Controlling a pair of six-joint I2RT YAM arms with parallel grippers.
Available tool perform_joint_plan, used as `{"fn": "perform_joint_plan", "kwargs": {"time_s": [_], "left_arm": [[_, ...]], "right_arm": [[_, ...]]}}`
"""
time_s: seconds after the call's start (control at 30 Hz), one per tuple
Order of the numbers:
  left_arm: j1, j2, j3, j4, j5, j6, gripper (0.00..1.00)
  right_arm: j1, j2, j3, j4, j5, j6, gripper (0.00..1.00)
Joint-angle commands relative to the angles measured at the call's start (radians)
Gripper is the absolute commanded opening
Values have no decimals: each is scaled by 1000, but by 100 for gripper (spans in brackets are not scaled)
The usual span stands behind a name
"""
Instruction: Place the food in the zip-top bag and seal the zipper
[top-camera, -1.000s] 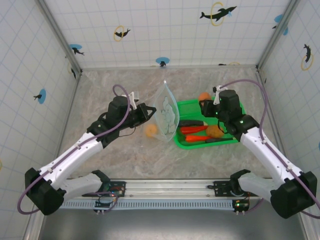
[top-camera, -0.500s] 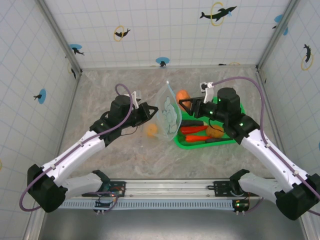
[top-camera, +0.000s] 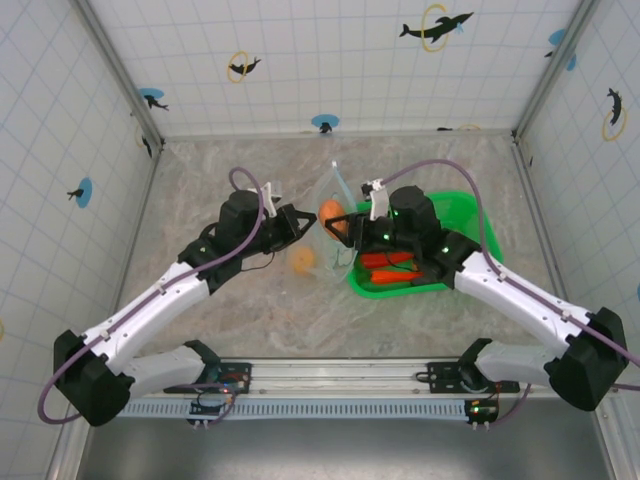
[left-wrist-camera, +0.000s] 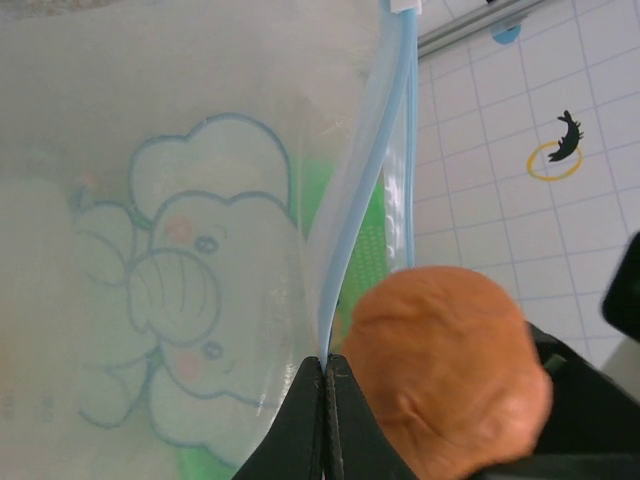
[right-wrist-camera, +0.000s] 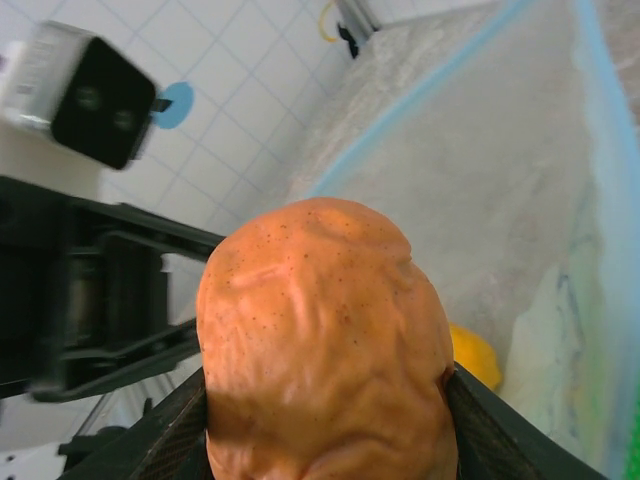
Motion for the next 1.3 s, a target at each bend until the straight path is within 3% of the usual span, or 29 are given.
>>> {"fn": "perform_joint_plan", "kwargs": {"time_s": [0.0,0.23,0.4,0.9,1.1,1.27], "left_arm": [[0,-37,32,34,1,-1,0],[0,-43,22,42,9,0,0],[0,-38,23,42,7,3,0],[0,-65,13,-15,-45,37,0],[0,-91,1,-22,-48,41,0],[0,-111,-2,-28,-49,50,0]], "right_arm": [[8,23,-28,-15,94,24,46],[34,50,-8,-43,100,9,73],[33,45,15,-64,111,-9,83],[16,-52,101,-114,104,-87,75],[-109,-127,68,-232,227,-87,69],[-242,-142,-43,-344,348,-4,75]]}}
